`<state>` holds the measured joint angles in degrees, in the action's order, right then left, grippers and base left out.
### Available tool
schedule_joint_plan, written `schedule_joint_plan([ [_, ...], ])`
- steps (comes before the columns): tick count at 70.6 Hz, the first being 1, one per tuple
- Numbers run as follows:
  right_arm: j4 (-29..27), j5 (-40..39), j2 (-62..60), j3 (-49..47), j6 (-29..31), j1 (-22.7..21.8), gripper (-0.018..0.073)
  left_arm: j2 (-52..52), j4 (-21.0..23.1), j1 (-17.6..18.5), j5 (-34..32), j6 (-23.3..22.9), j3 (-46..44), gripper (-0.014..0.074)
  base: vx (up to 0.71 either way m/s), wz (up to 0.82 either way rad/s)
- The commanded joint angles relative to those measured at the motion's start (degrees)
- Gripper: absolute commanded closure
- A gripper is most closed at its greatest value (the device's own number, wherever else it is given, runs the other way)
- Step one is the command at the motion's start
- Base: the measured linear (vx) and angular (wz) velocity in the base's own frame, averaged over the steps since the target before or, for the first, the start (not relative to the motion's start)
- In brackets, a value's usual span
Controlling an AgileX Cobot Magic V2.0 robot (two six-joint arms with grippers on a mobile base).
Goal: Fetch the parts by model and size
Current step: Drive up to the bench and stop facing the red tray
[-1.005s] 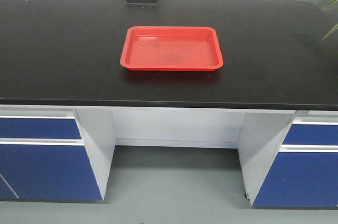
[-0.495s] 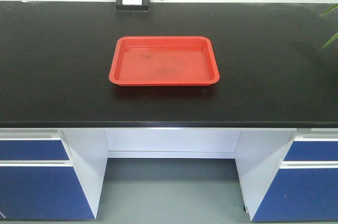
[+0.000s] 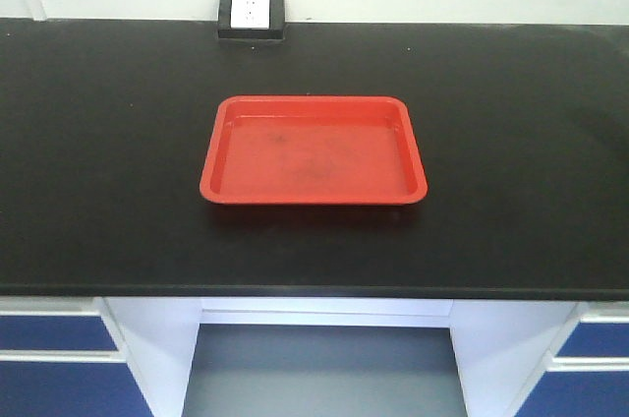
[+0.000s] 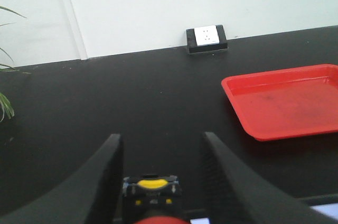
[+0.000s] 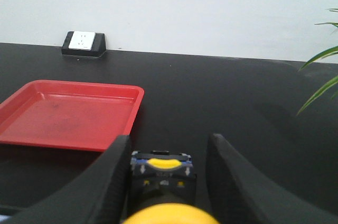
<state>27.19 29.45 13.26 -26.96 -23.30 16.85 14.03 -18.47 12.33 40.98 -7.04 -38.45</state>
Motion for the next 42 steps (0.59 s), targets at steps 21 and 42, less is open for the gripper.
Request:
schedule_joint_plan([
  [21, 1.5, -4.3, 0.7, -1.5, 0.4, -0.3, 0.0561, 0.8, -0.6, 0.1, -4.5, -0.1, -1.3, 0.0603, 0.24, 0.02],
  [42, 1.5, -4.3, 0.7, -1.5, 0.4, -0.3, 0.0561, 0.8, -0.6, 0.1, -4.5, -0.1, -1.3, 0.0603, 0.21, 0.00],
])
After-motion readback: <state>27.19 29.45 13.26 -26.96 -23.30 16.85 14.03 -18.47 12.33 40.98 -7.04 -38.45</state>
